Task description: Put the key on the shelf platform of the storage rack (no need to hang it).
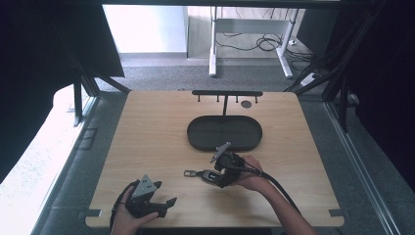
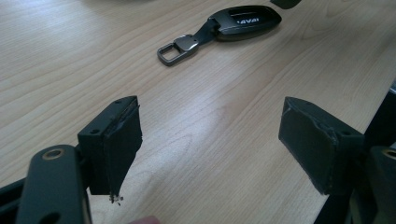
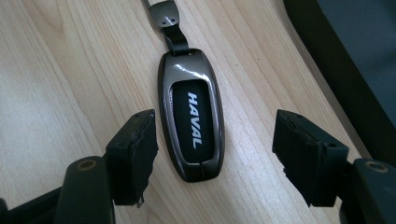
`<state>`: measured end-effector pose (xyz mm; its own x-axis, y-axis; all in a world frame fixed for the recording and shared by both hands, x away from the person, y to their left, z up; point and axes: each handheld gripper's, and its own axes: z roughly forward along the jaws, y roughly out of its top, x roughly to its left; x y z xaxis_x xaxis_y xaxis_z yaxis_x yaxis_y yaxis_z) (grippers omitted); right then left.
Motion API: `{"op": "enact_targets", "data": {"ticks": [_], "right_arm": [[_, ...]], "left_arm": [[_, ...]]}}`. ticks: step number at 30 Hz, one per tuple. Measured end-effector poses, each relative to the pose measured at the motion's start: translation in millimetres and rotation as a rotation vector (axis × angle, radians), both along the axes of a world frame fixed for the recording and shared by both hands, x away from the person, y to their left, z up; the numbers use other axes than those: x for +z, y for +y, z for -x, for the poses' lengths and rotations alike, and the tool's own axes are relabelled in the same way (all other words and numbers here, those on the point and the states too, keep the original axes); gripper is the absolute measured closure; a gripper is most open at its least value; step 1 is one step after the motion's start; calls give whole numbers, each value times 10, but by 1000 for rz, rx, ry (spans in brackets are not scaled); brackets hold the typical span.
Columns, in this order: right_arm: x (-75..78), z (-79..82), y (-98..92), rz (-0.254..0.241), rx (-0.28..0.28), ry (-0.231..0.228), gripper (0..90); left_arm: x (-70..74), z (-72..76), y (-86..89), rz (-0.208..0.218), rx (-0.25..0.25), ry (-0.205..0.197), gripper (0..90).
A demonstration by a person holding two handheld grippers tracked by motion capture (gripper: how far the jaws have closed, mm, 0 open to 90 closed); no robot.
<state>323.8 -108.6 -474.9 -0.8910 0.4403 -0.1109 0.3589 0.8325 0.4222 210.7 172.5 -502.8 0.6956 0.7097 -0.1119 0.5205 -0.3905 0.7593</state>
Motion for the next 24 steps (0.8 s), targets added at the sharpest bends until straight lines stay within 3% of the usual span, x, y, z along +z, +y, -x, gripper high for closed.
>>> {"op": "enact_targets", "data": {"ticks": [14, 24], "right_arm": [[-175, -62, 243, 46, 36, 26, 312], [-283, -100, 303, 71, 45, 35, 341]], "left_arm": [[-32, -7, -2, -7, -1, 9, 215], [-33, -4, -13, -9, -10, 13, 215]]}}
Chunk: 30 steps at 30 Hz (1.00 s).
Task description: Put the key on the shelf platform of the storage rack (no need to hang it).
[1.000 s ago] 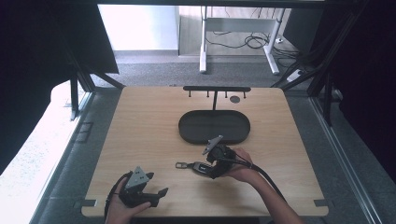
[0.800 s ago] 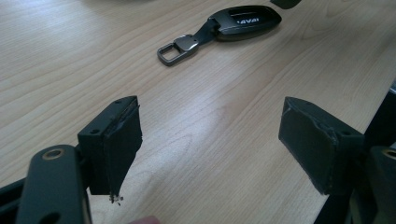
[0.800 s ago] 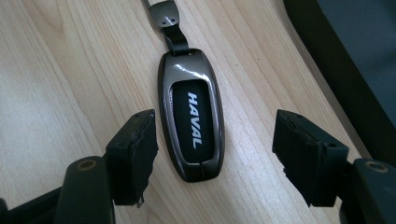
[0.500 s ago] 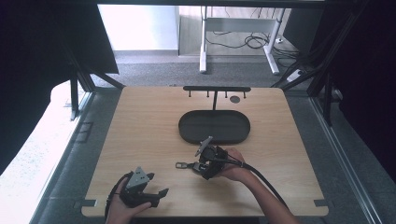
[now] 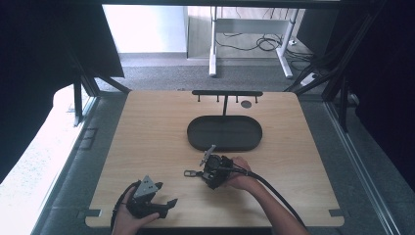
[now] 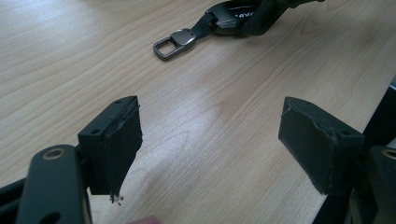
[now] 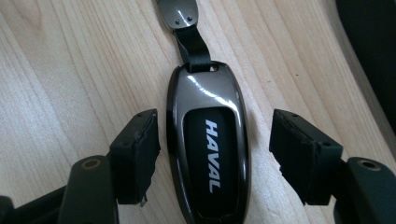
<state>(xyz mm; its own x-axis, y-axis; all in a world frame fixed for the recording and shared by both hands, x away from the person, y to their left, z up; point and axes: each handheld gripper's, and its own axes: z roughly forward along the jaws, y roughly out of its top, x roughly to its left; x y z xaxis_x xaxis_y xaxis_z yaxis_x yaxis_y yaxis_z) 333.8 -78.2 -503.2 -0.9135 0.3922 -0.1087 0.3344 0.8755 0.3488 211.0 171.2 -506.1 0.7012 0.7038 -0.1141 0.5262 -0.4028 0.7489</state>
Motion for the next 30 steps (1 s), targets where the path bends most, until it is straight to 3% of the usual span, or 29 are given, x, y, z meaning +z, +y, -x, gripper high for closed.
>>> {"op": "enact_targets", "data": {"ticks": [7, 8, 14, 17, 25, 30], "right_arm": [[-46, -24, 37, 4, 7, 10, 384], [-43, -37, 51, -3, 2, 12, 423], [-45, -79, 57, -15, 7, 55, 469], [-53, -129, 31, -34, -3, 102, 483], [-33, -104, 36, -23, 16, 81, 491], [57, -66, 10, -35, 25, 73, 493]], "left_arm": [[-7, 4, -15, 9, -6, 6, 216], [-11, 5, -19, 7, -8, 8, 216], [-24, 7, -37, 2, -14, 14, 217], [-35, 7, -50, -3, -20, 17, 217], [-38, 4, -34, -5, -9, 21, 219], [-46, 5, -46, -12, -16, 23, 220]]}}
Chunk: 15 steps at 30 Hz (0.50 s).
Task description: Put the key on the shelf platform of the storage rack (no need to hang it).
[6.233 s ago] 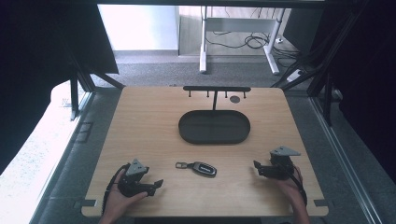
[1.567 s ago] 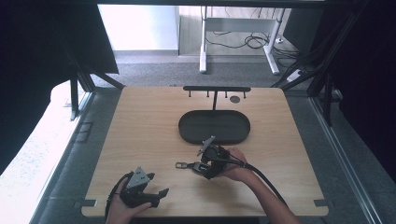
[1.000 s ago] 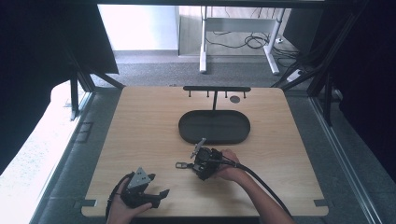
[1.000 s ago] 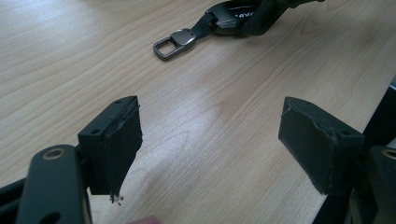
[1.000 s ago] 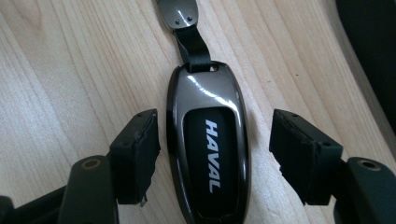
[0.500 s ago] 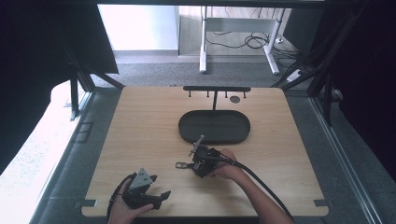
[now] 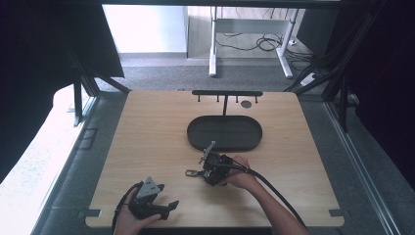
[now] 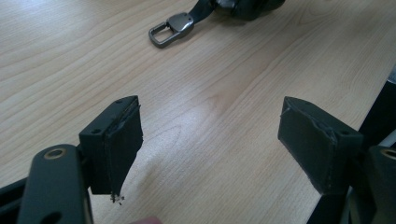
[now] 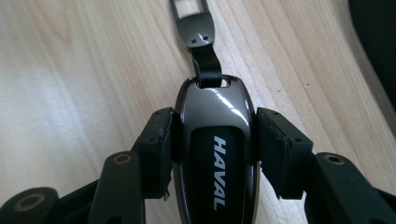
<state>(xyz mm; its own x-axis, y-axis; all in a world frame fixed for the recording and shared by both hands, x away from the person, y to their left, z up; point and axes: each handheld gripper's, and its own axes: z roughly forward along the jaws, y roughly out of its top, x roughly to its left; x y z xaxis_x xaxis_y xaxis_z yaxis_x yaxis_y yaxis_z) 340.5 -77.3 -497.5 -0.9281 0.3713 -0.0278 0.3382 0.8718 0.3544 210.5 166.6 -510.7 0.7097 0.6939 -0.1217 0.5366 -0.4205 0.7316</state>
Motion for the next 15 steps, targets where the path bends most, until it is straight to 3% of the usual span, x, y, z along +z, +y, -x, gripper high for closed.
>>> {"op": "enact_targets", "data": {"ticks": [11, 15], "right_arm": [[300, 83, -84, -71, -5, -29, 495], [421, 91, -133, -84, -12, -59, 495]], "left_arm": [[-5, 5, -16, -4, -1, 3, 220], [-19, 4, -30, -3, -2, 6, 220]]}}
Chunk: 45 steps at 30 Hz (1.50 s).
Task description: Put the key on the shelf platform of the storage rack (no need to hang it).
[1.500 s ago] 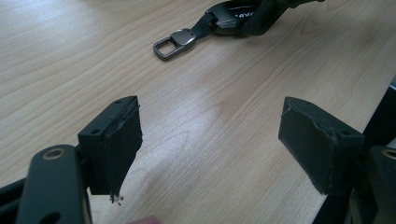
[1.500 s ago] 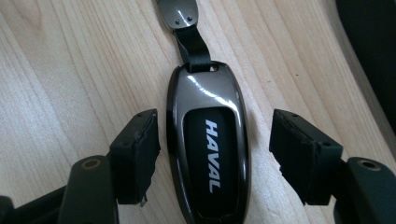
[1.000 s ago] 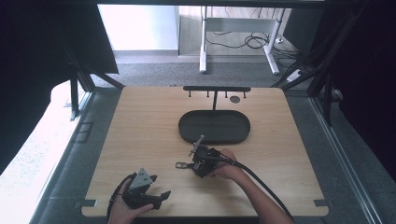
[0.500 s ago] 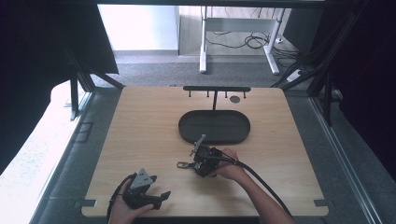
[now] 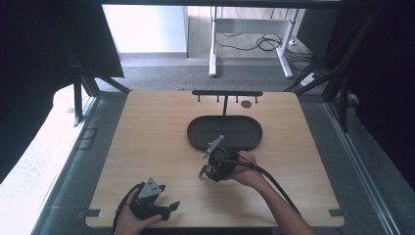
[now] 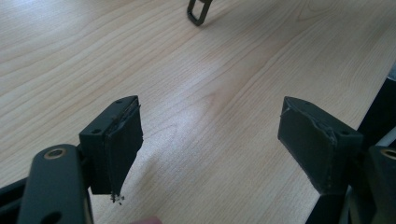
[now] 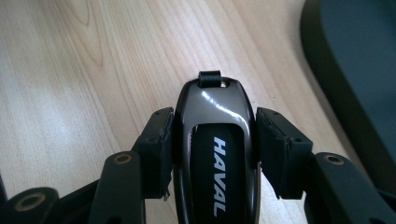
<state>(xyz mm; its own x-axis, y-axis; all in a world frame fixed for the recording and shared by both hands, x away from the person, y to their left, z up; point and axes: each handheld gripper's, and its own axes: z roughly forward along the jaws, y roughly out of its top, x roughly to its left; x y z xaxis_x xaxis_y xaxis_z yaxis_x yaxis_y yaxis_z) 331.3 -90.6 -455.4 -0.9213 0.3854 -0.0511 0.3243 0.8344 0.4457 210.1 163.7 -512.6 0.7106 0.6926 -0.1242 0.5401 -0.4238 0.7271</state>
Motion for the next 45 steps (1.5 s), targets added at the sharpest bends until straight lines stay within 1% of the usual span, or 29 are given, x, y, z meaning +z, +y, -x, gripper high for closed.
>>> {"op": "enact_targets", "data": {"ticks": [4, 7, 11, 24, 29, 32, 37, 38, 40, 45], "right_arm": [[67, -9, -21, -14, -4, -10, 495], [105, -13, -22, -21, 6, -24, 495], [144, -10, -7, -28, 6, -30, 495], [216, -36, 19, -18, 7, -48, 495], [231, -38, 47, -10, 11, -55, 495], [226, -53, 57, 3, 16, -62, 494], [239, -55, 66, 3, 11, -67, 495], [240, -57, 66, 6, 15, -70, 495], [240, -60, 66, 10, 14, -72, 495], [230, -78, 62, 19, 9, -79, 494]], "left_arm": [[12, 8, -5, -8, -5, -4, 220], [18, 13, -10, -2, -4, -7, 220], [2, 11, -20, -6, -7, -3, 220], [-31, 8, -55, -20, -21, 17, 220], [-47, 5, -71, -36, -30, 28, 218], [-64, 5, -90, -46, -39, 35, 218], [-78, 6, -112, -62, -53, 44, 215], [-92, 3, -123, -79, -65, 53, 213], [-106, 2, -139, -89, -70, 59, 213], [-103, 7, -150, -89, -79, 61, 213]]}}
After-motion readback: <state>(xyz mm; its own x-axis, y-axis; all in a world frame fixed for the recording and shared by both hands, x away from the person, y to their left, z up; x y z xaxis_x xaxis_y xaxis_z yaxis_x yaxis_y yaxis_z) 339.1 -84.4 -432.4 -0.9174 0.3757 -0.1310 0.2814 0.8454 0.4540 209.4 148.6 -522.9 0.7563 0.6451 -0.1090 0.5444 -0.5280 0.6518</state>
